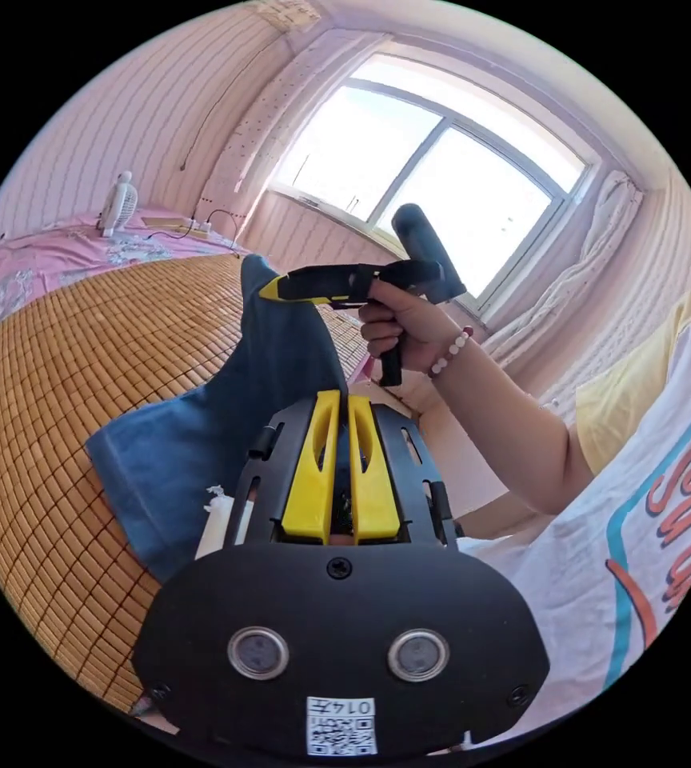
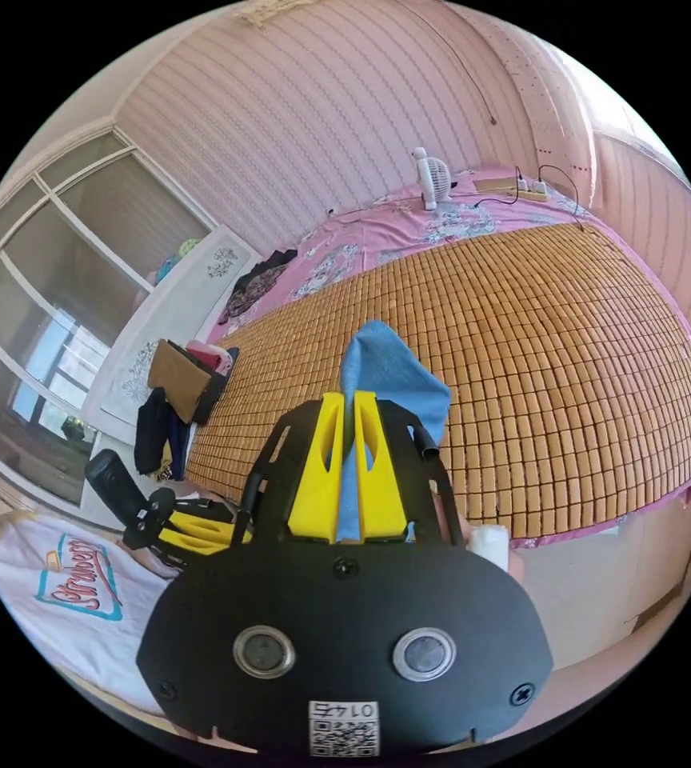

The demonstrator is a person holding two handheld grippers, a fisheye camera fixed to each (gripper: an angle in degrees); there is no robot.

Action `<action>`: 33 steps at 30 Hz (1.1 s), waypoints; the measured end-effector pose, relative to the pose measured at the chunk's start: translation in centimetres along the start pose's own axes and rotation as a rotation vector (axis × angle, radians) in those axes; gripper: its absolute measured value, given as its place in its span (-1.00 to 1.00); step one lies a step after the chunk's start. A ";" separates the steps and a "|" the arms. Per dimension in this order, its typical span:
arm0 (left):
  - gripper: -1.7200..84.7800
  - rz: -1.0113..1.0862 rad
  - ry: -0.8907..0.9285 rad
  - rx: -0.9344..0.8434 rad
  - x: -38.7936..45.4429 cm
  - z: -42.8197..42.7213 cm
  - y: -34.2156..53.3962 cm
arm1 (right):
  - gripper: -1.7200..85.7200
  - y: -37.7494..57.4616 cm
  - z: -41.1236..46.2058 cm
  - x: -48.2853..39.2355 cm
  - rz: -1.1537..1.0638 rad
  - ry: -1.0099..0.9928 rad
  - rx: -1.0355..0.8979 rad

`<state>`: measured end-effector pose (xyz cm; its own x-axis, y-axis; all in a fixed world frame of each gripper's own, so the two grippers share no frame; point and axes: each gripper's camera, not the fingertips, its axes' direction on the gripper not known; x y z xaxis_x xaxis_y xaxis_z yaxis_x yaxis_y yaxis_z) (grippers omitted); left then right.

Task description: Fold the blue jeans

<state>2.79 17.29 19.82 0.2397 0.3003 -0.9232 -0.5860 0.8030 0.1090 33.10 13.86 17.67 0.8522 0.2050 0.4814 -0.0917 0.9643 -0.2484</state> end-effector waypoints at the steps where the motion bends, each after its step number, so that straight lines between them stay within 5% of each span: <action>1: -0.98 -0.081 -0.030 -0.023 -1.9 -0.3 1.0 | -0.93 -0.8 3.0 -0.9 -0.042 -0.005 -0.074; 6: -0.98 -0.389 -0.265 -0.131 -9.4 -0.4 5.4 | -0.91 -1.8 16.0 -4.0 -0.134 0.025 -0.320; 11: -0.95 -0.544 -0.295 -0.163 -13.3 1.1 8.2 | -0.86 0.2 17.3 -1.9 -0.117 -0.016 -0.292; 18: -0.82 -0.522 -0.308 -0.148 -13.0 1.7 7.4 | -0.78 5.7 7.4 8.3 0.018 0.134 -0.082; 26: -0.76 -0.407 -0.379 -0.343 -12.7 10.3 2.9 | -0.68 11.3 8.6 16.7 0.187 0.161 -0.275; 33: -0.83 -0.338 -0.410 -0.449 -12.8 13.4 -1.9 | -0.82 11.7 7.2 19.0 0.127 0.078 -0.305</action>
<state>11.22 18.79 36.42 0.6868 0.3119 -0.6565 -0.6696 0.6229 -0.4045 44.49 30.29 29.93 0.8818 0.2951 0.3680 -0.0507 0.8349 -0.5481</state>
